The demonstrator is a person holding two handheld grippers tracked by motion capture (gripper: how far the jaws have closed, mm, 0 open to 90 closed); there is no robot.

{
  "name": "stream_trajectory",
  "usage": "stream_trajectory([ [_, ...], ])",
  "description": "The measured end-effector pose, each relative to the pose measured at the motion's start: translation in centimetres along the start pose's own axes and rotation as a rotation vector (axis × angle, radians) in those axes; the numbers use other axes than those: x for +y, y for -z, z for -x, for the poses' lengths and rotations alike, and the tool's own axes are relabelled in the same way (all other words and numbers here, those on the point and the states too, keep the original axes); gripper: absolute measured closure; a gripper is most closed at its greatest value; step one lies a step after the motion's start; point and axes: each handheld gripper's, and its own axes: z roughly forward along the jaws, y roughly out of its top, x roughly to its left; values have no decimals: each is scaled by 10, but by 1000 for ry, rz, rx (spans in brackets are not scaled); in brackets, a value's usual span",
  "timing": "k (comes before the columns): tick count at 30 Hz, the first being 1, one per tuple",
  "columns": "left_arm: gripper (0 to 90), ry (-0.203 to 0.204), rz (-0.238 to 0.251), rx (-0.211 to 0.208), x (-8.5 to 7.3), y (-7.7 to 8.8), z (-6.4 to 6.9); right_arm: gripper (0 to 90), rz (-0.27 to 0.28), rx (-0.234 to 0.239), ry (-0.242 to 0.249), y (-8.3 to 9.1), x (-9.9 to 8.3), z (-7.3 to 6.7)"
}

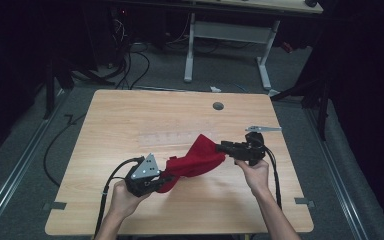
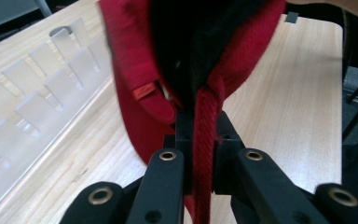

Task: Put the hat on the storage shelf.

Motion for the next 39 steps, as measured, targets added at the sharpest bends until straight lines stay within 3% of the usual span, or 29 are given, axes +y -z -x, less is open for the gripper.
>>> stream_trajectory([
  [3, 849, 5, 8, 5, 2, 3, -3, 503, 38, -25, -19, 11, 1, 5],
  [7, 849, 41, 54, 33, 9, 14, -9, 484, 56, -60, -23, 15, -2, 12],
  [11, 848, 65, 88, 46, 17, 23, -12, 463, 9, -108, -7, 8, -13, 18],
  [17, 847, 100, 126, 68, 29, 31, -19, 447, -58, -257, 79, -9, -36, 26],
  [19, 847, 108, 133, 74, 30, 31, -20, 443, -66, -275, 87, -11, -40, 27],
  [20, 847, 112, 140, 89, 32, 32, -23, 436, -86, -331, 115, -17, -49, 30],
  [23, 847, 123, 149, 104, 34, 32, -26, 427, -105, -393, 135, -22, -59, 35],
  [29, 847, 126, 157, 119, 38, 31, -32, 413, -110, -471, 163, -28, -73, 44],
  [35, 846, 158, 198, 136, 43, 34, -38, 390, -116, -537, 190, -32, -82, 49],
  [39, 846, 162, 207, 154, 47, 35, -42, 369, -110, -552, 191, -32, -83, 50],
])
